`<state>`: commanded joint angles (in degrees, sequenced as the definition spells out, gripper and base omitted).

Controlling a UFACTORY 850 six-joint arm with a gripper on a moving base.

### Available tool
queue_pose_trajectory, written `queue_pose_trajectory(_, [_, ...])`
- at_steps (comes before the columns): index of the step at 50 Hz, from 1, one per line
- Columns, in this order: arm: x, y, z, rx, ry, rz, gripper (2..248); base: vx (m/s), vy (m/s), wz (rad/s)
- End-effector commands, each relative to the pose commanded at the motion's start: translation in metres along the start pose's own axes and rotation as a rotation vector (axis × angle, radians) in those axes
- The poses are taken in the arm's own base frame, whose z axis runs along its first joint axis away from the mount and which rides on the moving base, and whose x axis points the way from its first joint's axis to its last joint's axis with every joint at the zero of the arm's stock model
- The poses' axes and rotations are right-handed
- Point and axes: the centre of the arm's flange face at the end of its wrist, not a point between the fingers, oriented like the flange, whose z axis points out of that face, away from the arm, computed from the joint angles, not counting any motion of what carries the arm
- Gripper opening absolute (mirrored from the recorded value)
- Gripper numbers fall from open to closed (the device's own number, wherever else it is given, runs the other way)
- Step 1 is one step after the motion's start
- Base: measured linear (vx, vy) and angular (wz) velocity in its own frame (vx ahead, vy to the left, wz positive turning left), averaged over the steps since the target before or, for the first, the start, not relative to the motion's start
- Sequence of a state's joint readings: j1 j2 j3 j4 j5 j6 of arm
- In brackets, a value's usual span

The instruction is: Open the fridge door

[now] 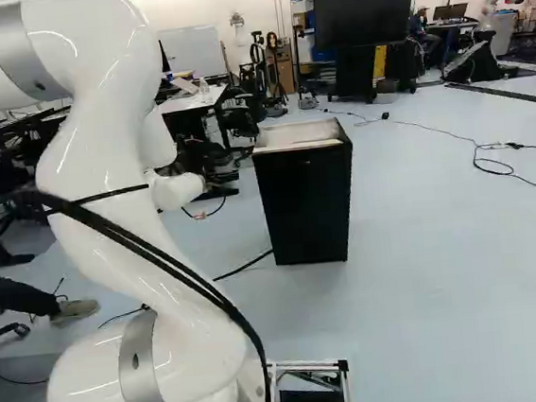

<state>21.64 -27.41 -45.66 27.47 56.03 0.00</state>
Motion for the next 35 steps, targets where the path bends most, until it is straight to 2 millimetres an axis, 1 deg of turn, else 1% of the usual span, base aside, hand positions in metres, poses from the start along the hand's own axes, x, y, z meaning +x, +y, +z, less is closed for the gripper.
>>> queue_pose_trajectory(21, [-0.019,-0.018,0.036,-0.059,0.046,0.037,247,0.0,0.0,0.0])
queue_pose_trajectory(35, [-0.03,-0.023,0.062,-0.115,0.09,0.067,247,0.0,0.0,0.0])
